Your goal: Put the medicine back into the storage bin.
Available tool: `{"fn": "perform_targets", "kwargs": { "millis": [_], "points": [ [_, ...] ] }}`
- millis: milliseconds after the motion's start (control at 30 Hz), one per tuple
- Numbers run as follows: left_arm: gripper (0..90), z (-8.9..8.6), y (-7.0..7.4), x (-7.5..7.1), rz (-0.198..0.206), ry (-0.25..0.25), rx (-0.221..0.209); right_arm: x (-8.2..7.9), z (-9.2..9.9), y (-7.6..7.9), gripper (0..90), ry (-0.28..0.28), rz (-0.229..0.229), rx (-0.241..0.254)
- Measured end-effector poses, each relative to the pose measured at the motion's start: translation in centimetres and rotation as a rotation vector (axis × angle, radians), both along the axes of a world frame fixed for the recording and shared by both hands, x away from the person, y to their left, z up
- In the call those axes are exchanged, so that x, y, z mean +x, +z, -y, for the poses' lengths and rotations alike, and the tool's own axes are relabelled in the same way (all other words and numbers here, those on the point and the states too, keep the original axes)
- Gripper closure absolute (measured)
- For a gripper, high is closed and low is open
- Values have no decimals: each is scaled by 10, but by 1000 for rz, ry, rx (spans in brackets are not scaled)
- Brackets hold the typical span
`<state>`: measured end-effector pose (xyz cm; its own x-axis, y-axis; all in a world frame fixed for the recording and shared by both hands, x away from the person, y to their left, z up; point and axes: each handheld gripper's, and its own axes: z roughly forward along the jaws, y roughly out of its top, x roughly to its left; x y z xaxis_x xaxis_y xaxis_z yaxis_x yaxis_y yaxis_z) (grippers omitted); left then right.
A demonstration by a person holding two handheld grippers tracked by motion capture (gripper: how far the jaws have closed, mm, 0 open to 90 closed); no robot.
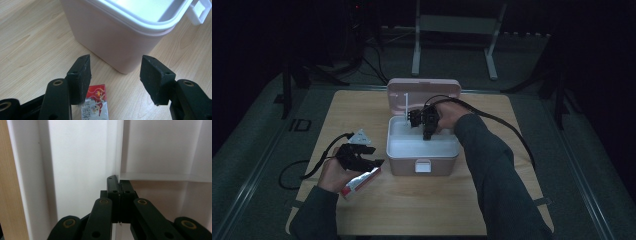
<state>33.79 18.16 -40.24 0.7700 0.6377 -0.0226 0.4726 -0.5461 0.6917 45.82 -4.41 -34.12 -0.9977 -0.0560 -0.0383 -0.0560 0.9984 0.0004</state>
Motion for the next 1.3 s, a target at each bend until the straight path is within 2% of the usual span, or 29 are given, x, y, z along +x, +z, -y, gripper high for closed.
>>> {"fn": "perform_targets", "kwargs": {
  "millis": [233,433,533,700,933,1067,1300],
  "points": [
    [417,-1,0,0,5,0,4,-2,4,14,897,2,19,33],
    [417,-2,1,0,5,3,-1,-6,10,30,897,2,13,68],
    [417,-2,1,0,4,3,0,-8,12,33,897,5,17,69],
    [418,-4,1,1,5,10,-7,-14,29,38,897,-9,34,60],
    [418,-6,1,1,7,18,-13,-16,73,42,897,-68,38,70],
    [418,-7,2,1,5,17,-15,-18,108,41,896,-100,49,64],
    [418,-9,3,1,1,20,-13,-25,173,37,896,-196,61,92]
  ]
}}
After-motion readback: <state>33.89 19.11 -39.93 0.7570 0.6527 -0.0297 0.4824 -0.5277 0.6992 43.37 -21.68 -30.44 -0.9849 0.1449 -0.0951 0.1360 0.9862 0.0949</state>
